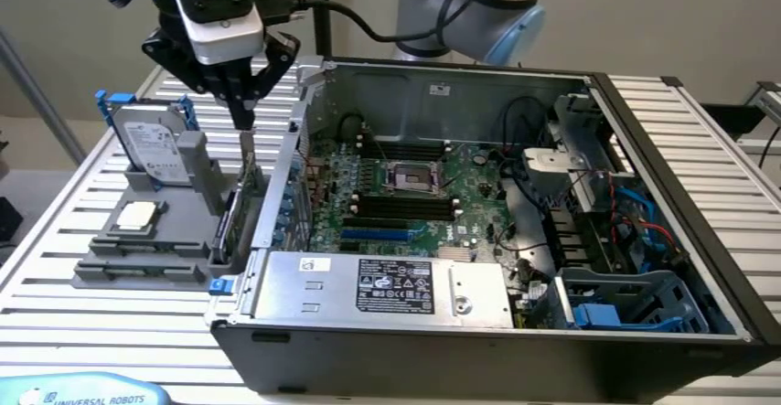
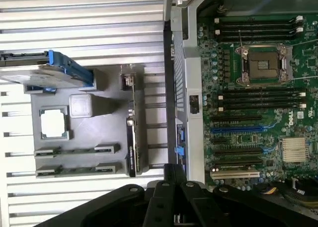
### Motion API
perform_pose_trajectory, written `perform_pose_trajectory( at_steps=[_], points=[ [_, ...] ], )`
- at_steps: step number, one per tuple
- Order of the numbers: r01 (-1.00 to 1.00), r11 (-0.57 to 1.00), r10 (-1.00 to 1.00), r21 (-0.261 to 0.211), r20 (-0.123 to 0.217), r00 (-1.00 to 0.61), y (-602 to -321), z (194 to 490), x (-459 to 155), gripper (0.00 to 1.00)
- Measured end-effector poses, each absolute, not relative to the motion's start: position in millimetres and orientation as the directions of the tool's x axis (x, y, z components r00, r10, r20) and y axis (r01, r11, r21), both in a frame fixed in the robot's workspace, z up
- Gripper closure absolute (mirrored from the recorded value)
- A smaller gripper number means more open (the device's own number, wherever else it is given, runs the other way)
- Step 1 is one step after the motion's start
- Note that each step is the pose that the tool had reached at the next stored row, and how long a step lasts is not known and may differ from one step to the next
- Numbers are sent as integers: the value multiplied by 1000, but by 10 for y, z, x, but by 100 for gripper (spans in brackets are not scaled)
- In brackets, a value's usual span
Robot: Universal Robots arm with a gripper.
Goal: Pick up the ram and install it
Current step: 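Reach for the ram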
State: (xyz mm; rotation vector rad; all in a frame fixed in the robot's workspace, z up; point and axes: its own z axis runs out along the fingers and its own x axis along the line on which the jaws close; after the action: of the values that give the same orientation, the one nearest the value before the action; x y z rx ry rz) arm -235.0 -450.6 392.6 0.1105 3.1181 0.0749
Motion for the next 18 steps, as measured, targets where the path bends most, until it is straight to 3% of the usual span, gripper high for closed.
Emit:
perform_pose_trajectory(
  at_steps=[18],
  points=[
    [70, 996, 71, 49, -19, -997, -4677, 3901, -3139, 89]
  ],
)
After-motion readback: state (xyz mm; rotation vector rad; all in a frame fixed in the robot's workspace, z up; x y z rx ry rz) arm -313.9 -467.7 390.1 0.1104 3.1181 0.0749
